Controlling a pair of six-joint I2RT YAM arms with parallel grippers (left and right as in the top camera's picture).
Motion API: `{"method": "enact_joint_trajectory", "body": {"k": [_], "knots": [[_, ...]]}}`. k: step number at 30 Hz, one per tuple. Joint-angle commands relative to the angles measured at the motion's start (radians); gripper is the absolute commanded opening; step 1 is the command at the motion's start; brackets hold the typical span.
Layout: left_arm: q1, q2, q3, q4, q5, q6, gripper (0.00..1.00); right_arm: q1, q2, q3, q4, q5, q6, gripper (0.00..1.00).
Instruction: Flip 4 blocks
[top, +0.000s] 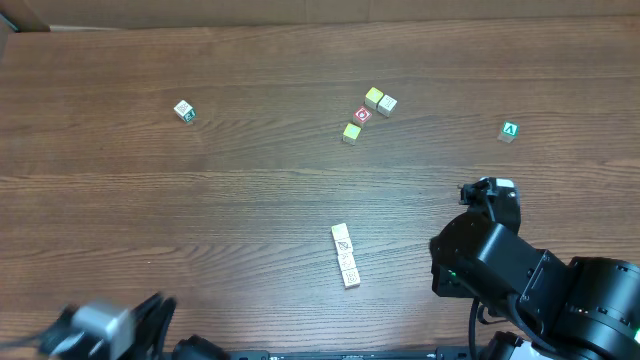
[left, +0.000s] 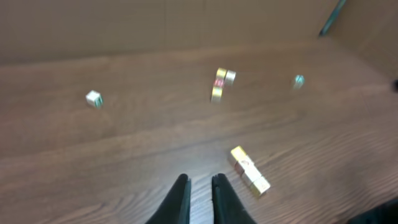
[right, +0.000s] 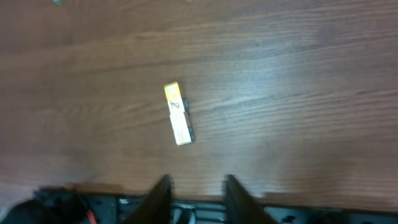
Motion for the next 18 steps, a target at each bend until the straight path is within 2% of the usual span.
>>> {"method": "enact_joint_trajectory", "body": {"k": [1, 2, 3, 4, 5, 6, 18], "knots": [[-0.007, -0.065, 0.08, -0.024, -0.005, -0.009, 0.16, -0.002, -0.006, 0.022, 0.016, 0.034, -0.04, 0.64], [-0.007, -0.078, 0.097, -0.03, -0.005, -0.009, 0.24, -0.002, -0.006, 0.022, 0.021, 0.034, -0.04, 0.74], [-0.007, -0.088, 0.11, -0.035, -0.005, -0.009, 0.47, -0.002, -0.006, 0.022, 0.029, 0.034, -0.04, 0.8], [-0.007, -0.096, 0.121, -0.039, -0.006, -0.009, 0.76, -0.002, -0.006, 0.022, 0.033, 0.034, -0.04, 0.88], [-0.007, -0.102, 0.129, -0.044, -0.005, -0.009, 1.0, -0.002, -0.006, 0.022, 0.039, 0.034, -0.039, 0.97], [-0.007, -0.105, 0.134, -0.049, -0.005, -0.009, 1.0, -0.002, -0.006, 0.022, 0.043, 0.034, -0.036, 1.0], [-0.007, -0.106, 0.135, -0.161, -0.005, -0.01, 1.0, -0.002, -0.003, 0.021, 0.048, 0.022, -0.037, 1.0]]}}
